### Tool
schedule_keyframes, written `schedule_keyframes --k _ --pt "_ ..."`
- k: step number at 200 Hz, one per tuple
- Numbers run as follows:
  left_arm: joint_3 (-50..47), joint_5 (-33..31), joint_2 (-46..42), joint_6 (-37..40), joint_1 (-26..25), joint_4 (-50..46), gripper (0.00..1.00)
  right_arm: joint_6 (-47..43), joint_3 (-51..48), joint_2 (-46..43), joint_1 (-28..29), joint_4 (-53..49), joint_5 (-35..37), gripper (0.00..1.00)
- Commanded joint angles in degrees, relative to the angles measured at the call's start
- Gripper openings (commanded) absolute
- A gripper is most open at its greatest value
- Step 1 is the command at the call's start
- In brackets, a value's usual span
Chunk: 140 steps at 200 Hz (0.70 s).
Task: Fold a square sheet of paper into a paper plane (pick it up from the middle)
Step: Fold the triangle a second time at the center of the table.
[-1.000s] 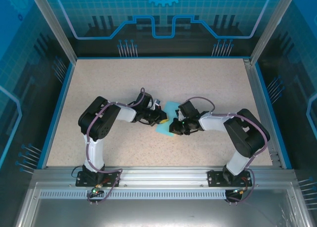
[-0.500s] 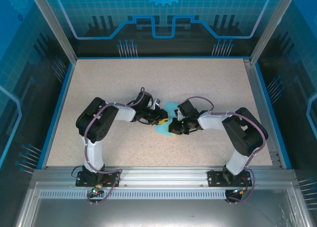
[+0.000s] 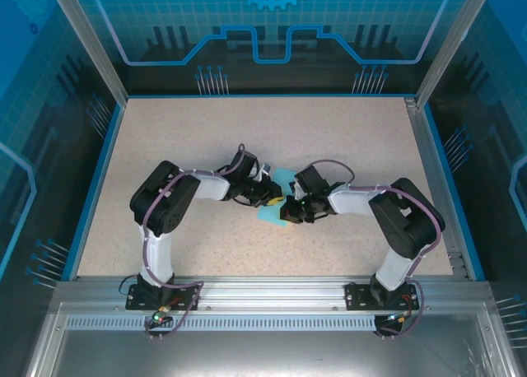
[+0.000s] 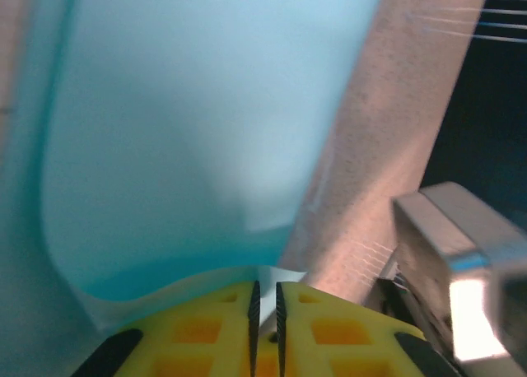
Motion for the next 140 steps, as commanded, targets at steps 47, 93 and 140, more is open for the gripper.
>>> schedule_keyframes --k 47,93,140 --pt "2.4 -2.3 3.6 3.8 3.5 -4.0 0.13 -3.3 -2.2 1.9 -1.1 -11.6 6.1 0.01" --pt "5.0 -3.5 3.6 6.5 5.2 -8.6 0.13 -4.0 -2.0 1.8 -1.7 -12.3 5.6 0.00" --pt "8.6 -7.5 4.0 9.9 5.4 -16.1 0.11 -4.0 -1.9 1.4 -1.6 -12.4 5.6 0.00"
